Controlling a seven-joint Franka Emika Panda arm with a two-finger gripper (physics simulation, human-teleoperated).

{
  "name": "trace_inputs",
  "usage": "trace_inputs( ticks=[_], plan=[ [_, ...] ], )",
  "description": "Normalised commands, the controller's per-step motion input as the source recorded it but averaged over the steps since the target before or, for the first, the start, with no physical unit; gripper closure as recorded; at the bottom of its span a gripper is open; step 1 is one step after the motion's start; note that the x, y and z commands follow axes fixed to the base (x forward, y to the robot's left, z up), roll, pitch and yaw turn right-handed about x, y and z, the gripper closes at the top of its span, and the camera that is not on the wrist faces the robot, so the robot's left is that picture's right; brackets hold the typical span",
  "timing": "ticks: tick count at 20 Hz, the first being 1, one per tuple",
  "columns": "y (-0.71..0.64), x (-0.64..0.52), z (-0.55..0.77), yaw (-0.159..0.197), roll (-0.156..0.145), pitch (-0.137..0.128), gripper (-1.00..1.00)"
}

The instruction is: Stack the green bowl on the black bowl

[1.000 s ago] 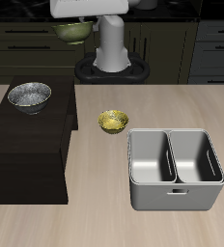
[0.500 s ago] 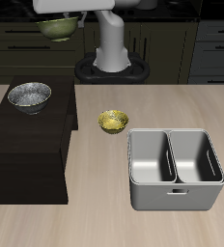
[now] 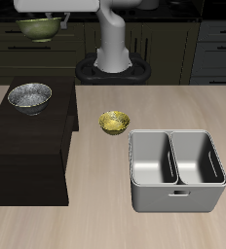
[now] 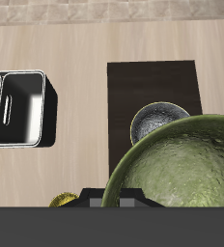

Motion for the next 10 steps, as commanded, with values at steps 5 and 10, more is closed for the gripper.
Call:
trace_inputs(
  ticks=[5, 10],
  plan=[
    [-0.49, 0.28, 0.06, -0.040, -0.063, 0.030, 1.00],
    [-0.24, 0.20, -0.05, -0.042, 0.027, 0.091, 1.00]
  ],
)
